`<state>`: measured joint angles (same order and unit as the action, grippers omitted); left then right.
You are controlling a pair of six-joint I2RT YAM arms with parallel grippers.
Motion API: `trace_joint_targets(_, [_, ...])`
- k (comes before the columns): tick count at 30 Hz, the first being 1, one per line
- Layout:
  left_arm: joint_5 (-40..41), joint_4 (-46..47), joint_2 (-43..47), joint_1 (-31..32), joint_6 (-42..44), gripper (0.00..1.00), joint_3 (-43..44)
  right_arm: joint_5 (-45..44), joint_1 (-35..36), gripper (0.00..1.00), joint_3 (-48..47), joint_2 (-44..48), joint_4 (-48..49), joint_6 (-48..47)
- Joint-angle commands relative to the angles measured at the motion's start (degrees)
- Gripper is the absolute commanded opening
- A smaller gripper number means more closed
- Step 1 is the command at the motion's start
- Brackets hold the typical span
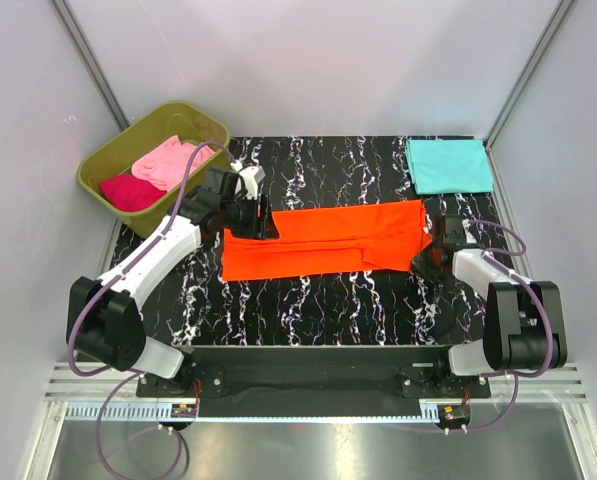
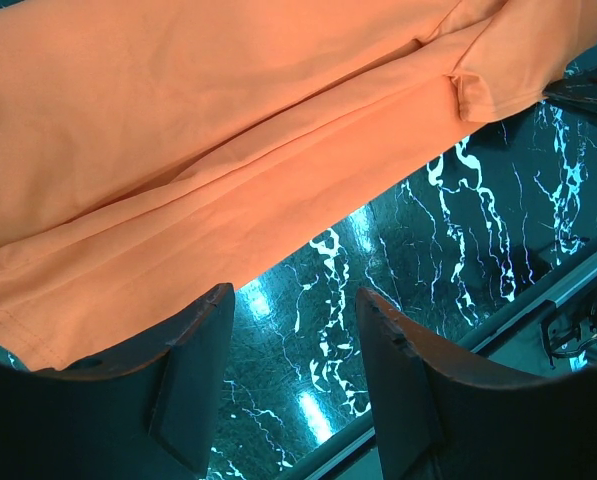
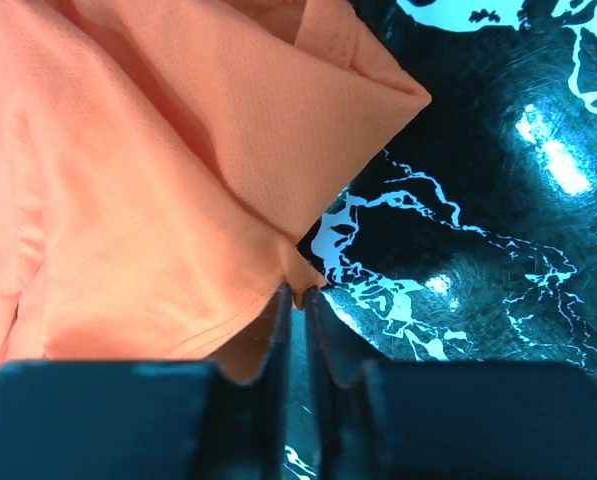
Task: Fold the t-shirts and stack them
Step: Fold the tshirt
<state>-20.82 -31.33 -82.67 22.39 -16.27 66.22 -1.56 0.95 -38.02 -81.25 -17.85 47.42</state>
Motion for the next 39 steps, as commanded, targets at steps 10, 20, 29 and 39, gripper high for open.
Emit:
trace_joint_targets(10, [-0.5,2.0,-1.4,-0.9,-0.2,0.55,0.9,4.1,-0.2,0.04,-8.6,2.4,-0.3,-1.2])
trace_joint_targets(20, [-0.8,1.8,-2.3,-1.3,-0.6,0.55,1.0,11.0,-0.2,0.01,-20.5,-7.4,-0.1,-5.5])
trace_joint_targets(29, [-0.7,1.7,-3.4,-1.4,-0.6,0.55,1.0,12.7,-0.2,0.01,-28.4,-15.2,0.2,-7.3])
trace_joint_targets(39, [4.4,1.0,-3.5,-1.3,-0.1,0.57,0.0,15.2,-0.2,0.05,-34.9,-22.4,0.7,-7.8])
